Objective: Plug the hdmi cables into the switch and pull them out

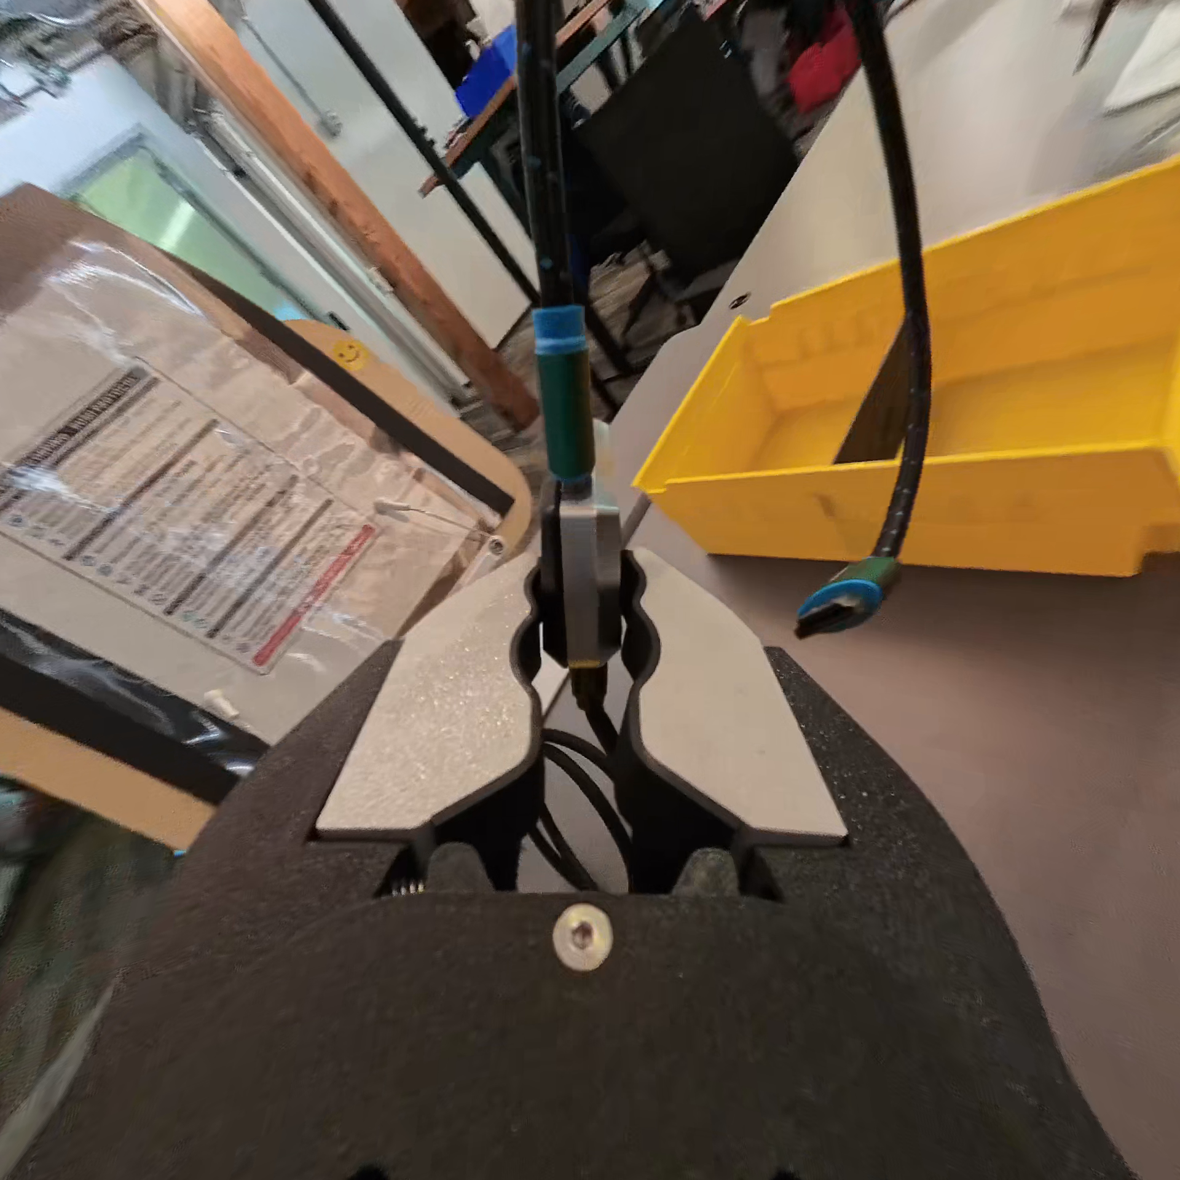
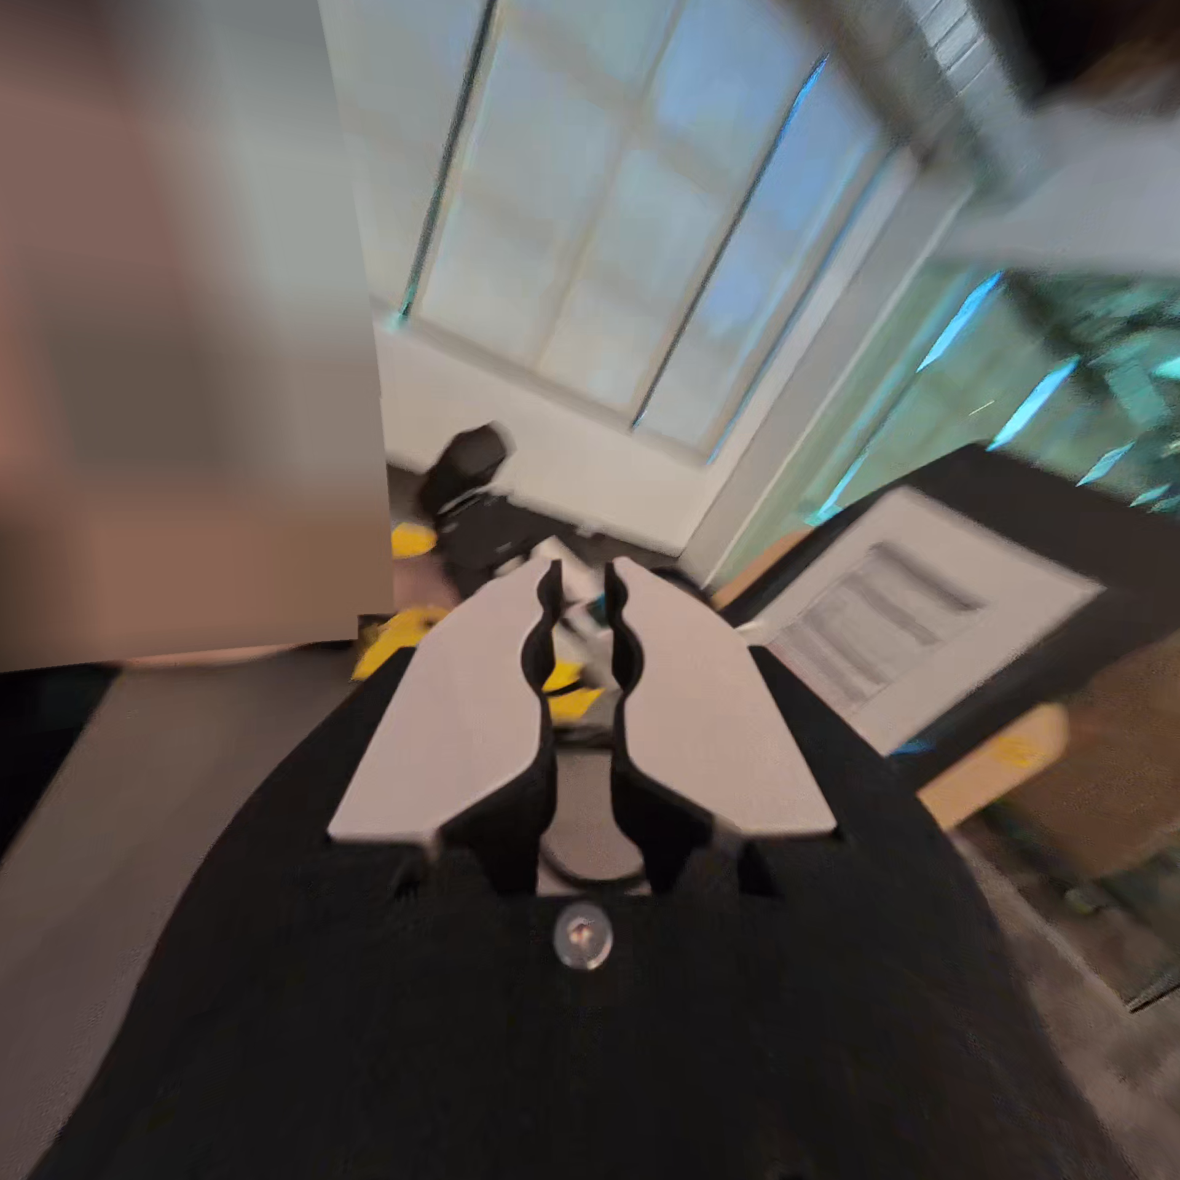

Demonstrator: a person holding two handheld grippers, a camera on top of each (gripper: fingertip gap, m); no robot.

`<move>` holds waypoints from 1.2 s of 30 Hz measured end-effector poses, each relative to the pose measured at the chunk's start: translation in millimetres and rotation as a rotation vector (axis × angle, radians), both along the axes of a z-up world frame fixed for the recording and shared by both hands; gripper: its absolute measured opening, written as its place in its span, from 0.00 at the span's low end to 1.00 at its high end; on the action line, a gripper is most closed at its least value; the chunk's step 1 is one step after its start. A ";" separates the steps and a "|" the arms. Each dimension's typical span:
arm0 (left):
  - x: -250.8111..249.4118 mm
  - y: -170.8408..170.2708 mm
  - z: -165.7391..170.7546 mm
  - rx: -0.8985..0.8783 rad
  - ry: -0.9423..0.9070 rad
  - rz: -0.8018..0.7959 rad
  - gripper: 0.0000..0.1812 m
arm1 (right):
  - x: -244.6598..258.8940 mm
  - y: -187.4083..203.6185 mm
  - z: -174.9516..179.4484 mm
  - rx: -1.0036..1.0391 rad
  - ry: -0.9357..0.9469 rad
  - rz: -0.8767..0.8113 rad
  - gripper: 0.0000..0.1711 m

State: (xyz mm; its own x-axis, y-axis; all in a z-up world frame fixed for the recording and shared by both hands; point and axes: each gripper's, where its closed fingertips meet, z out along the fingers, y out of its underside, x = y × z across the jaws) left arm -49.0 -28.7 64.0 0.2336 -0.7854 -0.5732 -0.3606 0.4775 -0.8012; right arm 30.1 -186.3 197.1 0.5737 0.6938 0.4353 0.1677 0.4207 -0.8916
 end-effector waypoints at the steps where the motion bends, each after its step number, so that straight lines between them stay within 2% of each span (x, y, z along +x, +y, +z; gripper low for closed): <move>1: -0.9 -4.4 2.0 -0.039 -0.007 -0.033 0.11 | 22.7 5.0 9.8 0.069 0.071 -0.039 0.07; 4: -1.9 -18.4 10.2 -0.106 -0.041 -0.118 0.11 | 80.3 43.6 4.7 0.118 0.203 -0.163 0.07; 6: -1.2 -25.3 12.9 -0.109 -0.039 -0.142 0.11 | 100.2 78.6 -17.3 0.019 0.297 -0.163 0.07; 10: 1.3 -36.8 16.5 -0.089 -0.033 -0.168 0.11 | 54.4 122.1 -88.0 -0.247 0.213 0.069 0.10; 13: 4.1 -46.1 13.9 -0.098 -0.005 -0.203 0.11 | 11.8 133.5 -119.8 -0.236 0.059 0.089 0.17; 17: 6.6 -59.7 14.7 -0.165 -0.014 -0.284 0.12 | -37.2 110.4 -117.8 -0.145 -0.006 0.209 0.30; 19: 7.1 -65.5 16.4 -0.219 -0.033 -0.332 0.11 | -52.6 102.0 -119.2 -0.149 -0.048 0.238 0.30; 24: 9.1 -78.9 13.3 -0.334 -0.035 -0.442 0.11 | -67.3 97.5 -117.6 -0.213 -0.009 0.287 0.29; 25: 10.0 -82.1 11.2 -0.366 -0.027 -0.465 0.11 | -68.7 97.1 -123.0 -0.236 -0.031 0.300 0.27; 27: 12.7 -78.1 7.0 -0.411 -0.020 -0.447 0.12 | -70.1 93.7 -136.2 -0.308 -0.112 0.338 0.12; 28: 13.5 -73.4 9.4 -0.428 -0.047 -0.428 0.12 | -68.6 98.9 -143.1 -0.358 -0.146 0.312 0.12; 29: 12.5 -69.5 13.5 -0.451 -0.077 -0.417 0.16 | -67.2 101.3 -149.5 -0.392 -0.179 0.304 0.12; 31: 6.0 -57.7 19.7 -0.482 -0.112 -0.372 0.23 | -62.0 110.7 -147.5 -0.385 -0.130 0.268 0.12; 34: -9.8 -37.1 24.7 -0.451 -0.122 -0.264 0.33 | -42.5 128.1 -131.4 -0.389 0.003 0.179 0.12; 36: -20.6 -33.1 35.8 -0.446 -0.162 -0.246 0.37 | -23.8 132.9 -113.5 -0.355 0.082 0.119 0.12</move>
State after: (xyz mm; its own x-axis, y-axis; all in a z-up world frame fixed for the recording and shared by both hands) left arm -69.6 -61.8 99.8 0.0694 -0.9873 -0.1427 -0.1358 0.1323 -0.9819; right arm 6.3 -53.4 83.6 0.5033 0.8568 0.1120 0.0583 0.0957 -0.9937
